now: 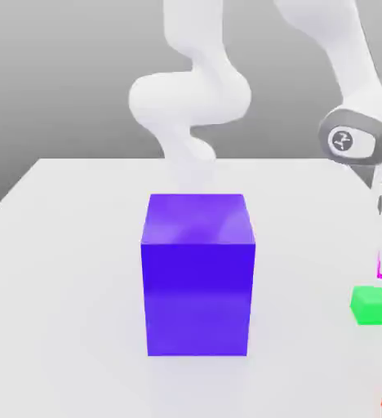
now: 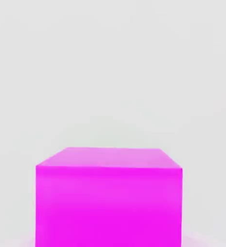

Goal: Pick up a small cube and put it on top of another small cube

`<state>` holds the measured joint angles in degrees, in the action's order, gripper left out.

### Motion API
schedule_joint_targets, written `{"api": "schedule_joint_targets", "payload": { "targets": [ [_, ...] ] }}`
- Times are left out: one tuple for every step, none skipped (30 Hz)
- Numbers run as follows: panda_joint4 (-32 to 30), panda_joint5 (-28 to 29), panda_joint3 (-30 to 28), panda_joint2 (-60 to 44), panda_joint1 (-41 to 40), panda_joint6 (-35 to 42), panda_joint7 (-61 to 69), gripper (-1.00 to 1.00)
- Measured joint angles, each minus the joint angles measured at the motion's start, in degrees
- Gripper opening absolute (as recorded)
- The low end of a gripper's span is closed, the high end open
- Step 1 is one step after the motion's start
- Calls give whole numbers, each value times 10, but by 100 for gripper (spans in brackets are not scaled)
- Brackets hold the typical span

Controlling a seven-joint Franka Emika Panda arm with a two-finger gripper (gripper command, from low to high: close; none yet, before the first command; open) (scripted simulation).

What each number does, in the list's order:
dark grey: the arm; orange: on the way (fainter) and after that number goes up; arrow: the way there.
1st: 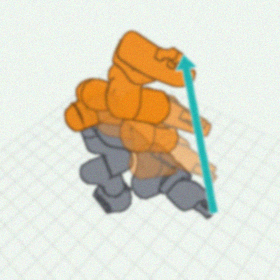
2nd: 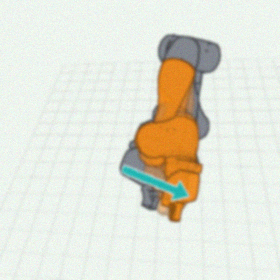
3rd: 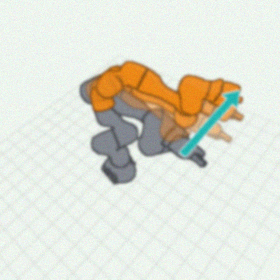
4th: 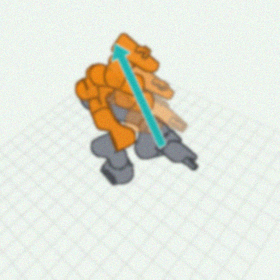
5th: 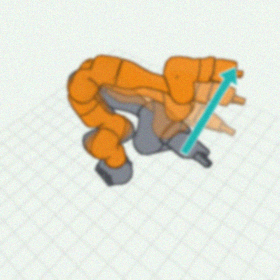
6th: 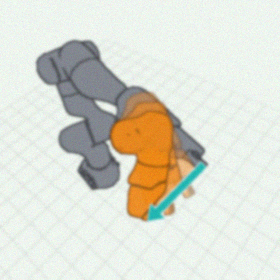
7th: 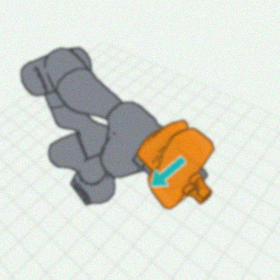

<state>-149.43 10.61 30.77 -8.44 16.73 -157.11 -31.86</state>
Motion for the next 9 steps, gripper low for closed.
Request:
{"api": "schedule_joint_targets", "payload": {
  "targets": [
    [1, 17, -9, -12, 6, -8, -12, -100],
    [1, 35, -20, -24, 14, -17, -25, -100],
    [2, 53, -31, -37, 21, -26, -38, -100],
    [2, 71, -43, -49, 30, -34, -51, 100],
    [2, 71, -43, -49, 30, -34, -51, 100],
    [2, 71, -43, -49, 30, -34, -51, 100],
    [2, 71, -43, -49, 30, -34, -51, 100],
    [2, 71, -43, -49, 30, -34, -51, 100],
    [2, 71, -43, -49, 30, -34, -51, 100]
  ]
}}
